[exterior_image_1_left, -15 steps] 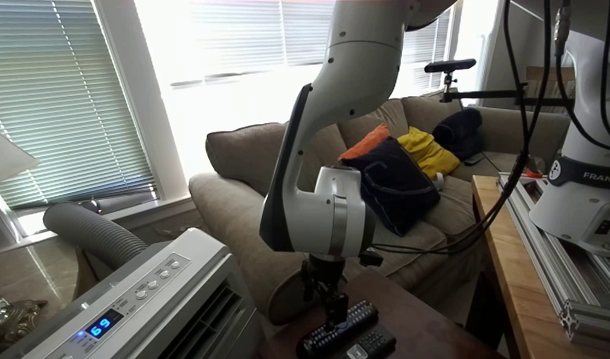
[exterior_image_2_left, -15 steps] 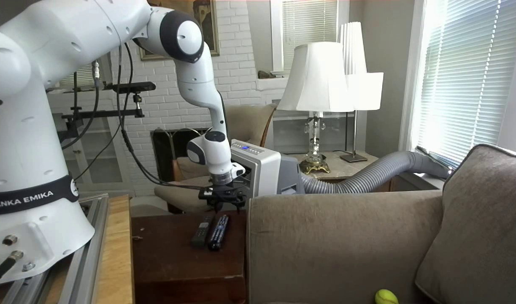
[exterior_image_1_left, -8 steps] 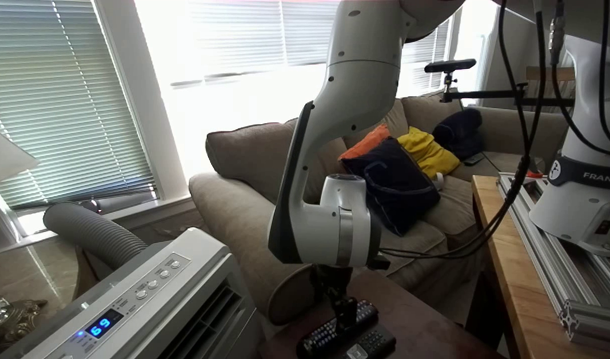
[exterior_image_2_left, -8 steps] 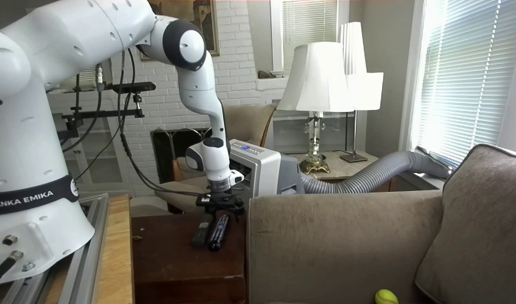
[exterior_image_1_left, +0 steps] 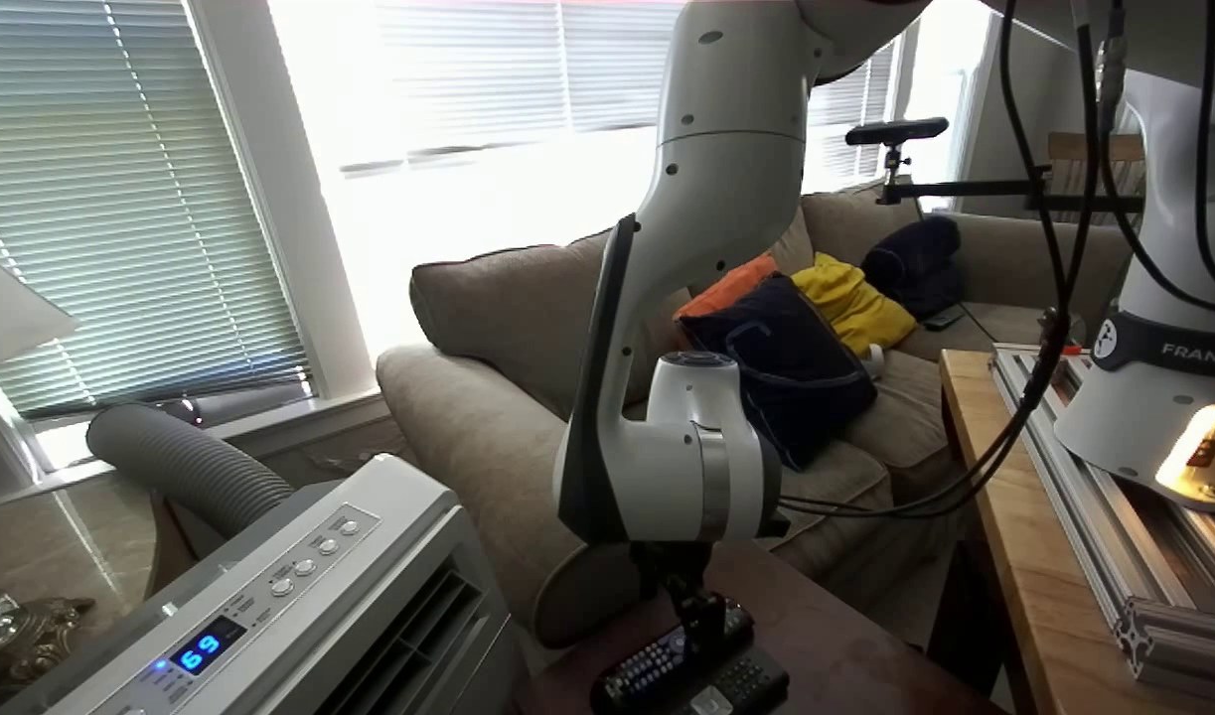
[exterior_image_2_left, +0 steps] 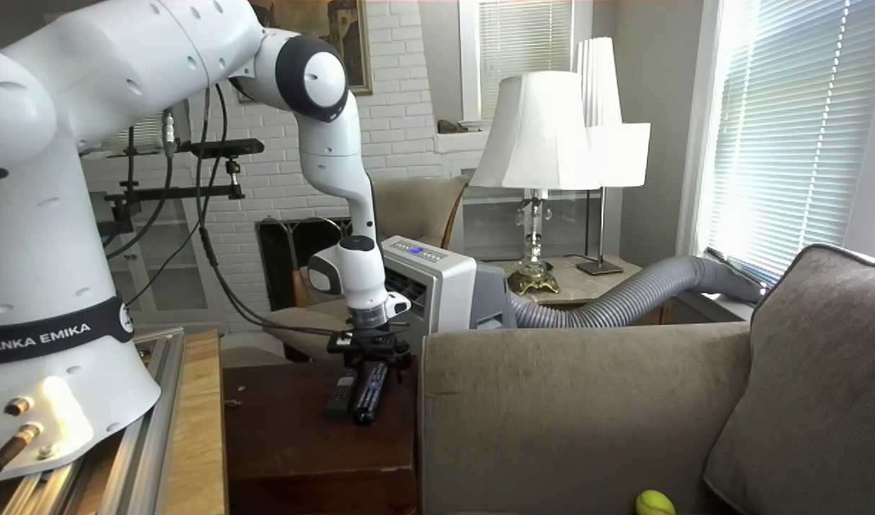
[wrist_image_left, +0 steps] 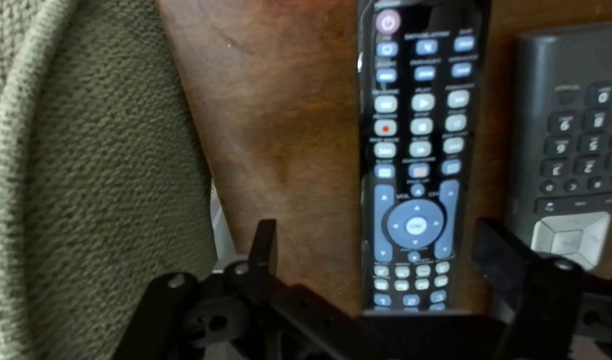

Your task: Put the remote on the hand of the couch

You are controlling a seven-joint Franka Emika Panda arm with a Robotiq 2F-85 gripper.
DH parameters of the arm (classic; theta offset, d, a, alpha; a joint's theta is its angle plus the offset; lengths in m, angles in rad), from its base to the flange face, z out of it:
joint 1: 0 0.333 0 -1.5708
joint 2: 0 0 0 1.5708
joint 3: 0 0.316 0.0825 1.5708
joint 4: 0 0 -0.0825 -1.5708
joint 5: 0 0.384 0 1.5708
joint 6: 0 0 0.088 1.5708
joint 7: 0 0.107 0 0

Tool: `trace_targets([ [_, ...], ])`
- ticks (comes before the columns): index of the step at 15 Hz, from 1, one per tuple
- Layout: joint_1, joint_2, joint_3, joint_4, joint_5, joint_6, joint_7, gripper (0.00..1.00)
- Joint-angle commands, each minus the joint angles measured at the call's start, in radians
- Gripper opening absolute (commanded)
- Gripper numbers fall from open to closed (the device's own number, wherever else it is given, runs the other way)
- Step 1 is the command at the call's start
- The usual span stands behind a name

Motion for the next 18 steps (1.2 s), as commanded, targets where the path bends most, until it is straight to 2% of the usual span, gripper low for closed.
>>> trace_targets([
  [1,-0.034,0.003,0.059,-0.054,-0.01,0.04,0.03,1.0],
  [5,-0.066,0.001,0.111,-0.096,-0.033,0.062,0.05,1.0],
  [6,0.05,-0.052,0.001,-0.149,-0.12,-0.044,0.228,1.0],
  [7,-0.085,0.001,0.124,-0.11,-0.05,0.05,0.083,1.0],
  [9,-0.106,-0.02,0.141,-0.12,-0.061,0.052,0.121,1.0],
  [12,-0.173,-0.013,0.188,-0.096,-0.111,0.092,0.147,1.0],
  [18,-0.334,0.028,0.3,-0.143,-0.287,0.214,0.224,1.0],
])
